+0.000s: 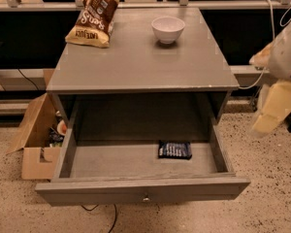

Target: Pick rxbar blueberry from top drawer and place on counter

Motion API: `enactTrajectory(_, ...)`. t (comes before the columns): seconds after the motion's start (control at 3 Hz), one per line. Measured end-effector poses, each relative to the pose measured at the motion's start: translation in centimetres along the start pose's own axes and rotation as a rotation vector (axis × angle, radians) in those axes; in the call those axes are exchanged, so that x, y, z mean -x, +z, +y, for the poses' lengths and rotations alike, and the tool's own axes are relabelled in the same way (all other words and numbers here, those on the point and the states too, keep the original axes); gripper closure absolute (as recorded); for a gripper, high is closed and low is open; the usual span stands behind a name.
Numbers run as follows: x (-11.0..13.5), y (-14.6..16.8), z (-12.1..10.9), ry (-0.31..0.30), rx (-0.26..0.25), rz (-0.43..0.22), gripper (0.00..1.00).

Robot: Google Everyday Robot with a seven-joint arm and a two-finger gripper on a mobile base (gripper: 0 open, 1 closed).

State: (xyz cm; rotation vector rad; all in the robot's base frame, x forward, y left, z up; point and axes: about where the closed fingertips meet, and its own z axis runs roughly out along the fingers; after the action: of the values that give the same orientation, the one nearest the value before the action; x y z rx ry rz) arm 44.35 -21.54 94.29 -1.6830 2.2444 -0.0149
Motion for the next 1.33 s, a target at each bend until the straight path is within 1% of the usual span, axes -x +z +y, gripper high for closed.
enactTrajectory(0.33,-0.4,6.1,0.7,0.056,0.048,-0.082,0.0)
enactTrajectory(0.67,0.9,12.2,-0.1,0.134,-0.002,-0.203,0.0)
enactTrajectory(1.0,1.1,13.6,0.0,0.125,0.021,-0.206,0.0)
enactTrajectory(1.33,2.2,18.7,0.7,0.062,0.072,-0.21,0.0)
